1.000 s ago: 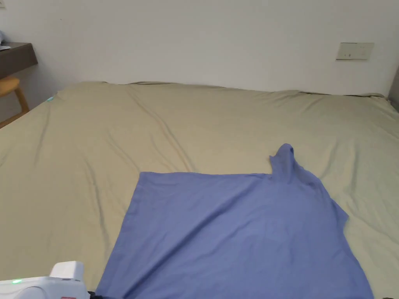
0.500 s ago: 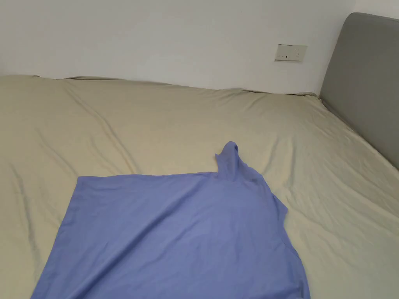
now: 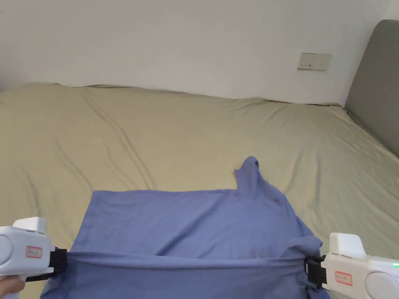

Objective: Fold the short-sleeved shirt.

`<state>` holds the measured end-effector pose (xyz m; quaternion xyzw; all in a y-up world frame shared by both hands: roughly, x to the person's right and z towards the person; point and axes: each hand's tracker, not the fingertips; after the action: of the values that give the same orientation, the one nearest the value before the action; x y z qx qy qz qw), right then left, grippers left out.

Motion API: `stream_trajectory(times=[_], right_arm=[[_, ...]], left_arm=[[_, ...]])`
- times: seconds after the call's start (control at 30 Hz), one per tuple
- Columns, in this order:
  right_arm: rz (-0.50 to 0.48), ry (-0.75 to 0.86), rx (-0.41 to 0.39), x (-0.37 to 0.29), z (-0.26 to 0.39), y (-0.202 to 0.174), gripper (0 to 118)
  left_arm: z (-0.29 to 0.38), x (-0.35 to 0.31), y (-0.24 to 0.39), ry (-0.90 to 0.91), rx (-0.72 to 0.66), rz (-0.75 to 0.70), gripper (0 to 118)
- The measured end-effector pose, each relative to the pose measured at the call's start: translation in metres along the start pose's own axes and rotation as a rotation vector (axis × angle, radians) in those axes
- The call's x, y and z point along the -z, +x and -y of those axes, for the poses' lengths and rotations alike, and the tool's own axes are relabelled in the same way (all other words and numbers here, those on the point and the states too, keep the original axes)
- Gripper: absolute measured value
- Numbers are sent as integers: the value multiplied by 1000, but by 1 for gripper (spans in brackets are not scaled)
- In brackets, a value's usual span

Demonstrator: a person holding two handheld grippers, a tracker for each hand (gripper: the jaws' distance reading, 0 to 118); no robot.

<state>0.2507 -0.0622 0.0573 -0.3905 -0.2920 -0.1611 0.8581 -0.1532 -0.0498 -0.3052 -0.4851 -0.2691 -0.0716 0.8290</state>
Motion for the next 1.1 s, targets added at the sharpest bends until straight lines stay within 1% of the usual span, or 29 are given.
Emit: stream_trajectory(times=[0.07,0.1,0.17,0.2,0.23,0.27,0.3,0.33,0.37,0.4,0.43,0.47,0.5,0.53,0.57,0.6,0.63,0.7,0.73,0.77,0.8,0.83,0.87,0.9,0.93,0.97,1.03,1.07,1.1], right_arm=[[-12,-38,19,36,-12,3,12],[-13,-56,33,49,-14,4,12],[-6,-101,34,70,-19,3,13],[-4,-109,27,76,-19,3,14],[3,-121,7,80,-19,2,20],[19,-120,-15,81,-19,1,33],[33,-98,-38,78,-19,1,61],[36,-52,-49,69,-20,2,72],[35,20,-52,53,-20,3,76],[37,110,-35,31,-20,3,76],[41,200,-16,7,-19,1,82],[29,292,7,-17,-15,0,87],[-19,368,13,-41,-9,-1,101],[-38,423,14,-59,-2,-3,115],[-63,492,23,-80,7,-9,118],[-11,536,34,-97,15,-15,118],[3,551,32,-110,24,-21,118],[36,634,-6,-128,49,-35,116],[59,670,-25,-135,59,-41,104],[74,699,-56,-142,72,-49,83],[86,709,-95,-148,82,-57,37],[114,714,-113,-147,89,-62,2],[136,713,-102,-148,97,-69,3],[122,707,-122,-153,101,-70,3],[89,686,-135,-155,102,-71,3],[87,685,-127,-155,103,-72,3],[74,679,-117,-159,101,-70,3],[69,682,-115,-160,99,-69,3],[74,691,-109,-161,97,-68,3]], left_arm=[[-16,34,4,-49,-33,-13,3],[-21,48,5,-73,-25,-24,3],[-23,70,8,-126,-29,-49,5],[-22,76,8,-124,-36,-40,16],[-18,78,8,-116,-35,-40,32],[-17,83,1,-96,-21,-55,55],[-15,80,-2,-68,-8,-83,83],[-12,71,-3,-42,-5,-88,92],[-10,56,-5,18,2,-69,96],[-6,37,-7,113,5,-48,96],[1,15,-6,213,17,-41,102],[12,-15,-2,378,74,-25,104],[26,-40,1,490,110,-6,105],[37,-66,10,553,120,-11,108],[52,-86,15,607,118,-9,114],[68,-102,19,660,114,0,118],[82,-113,22,695,98,14,118],[114,-130,33,784,105,9,118],[132,-136,39,859,142,-1,111],[147,-143,46,889,182,-12,94],[157,-141,50,877,195,-59,57],[163,-142,55,856,190,-91,16],[168,-143,58,834,189,-79,2],[174,-146,56,834,181,-61,0],[171,-146,54,799,180,-7,0],[169,-146,51,769,164,29,0],[155,-144,43,736,165,14,0],[138,-139,41,671,167,-3,0],[118,-133,34,570,138,0,0]])
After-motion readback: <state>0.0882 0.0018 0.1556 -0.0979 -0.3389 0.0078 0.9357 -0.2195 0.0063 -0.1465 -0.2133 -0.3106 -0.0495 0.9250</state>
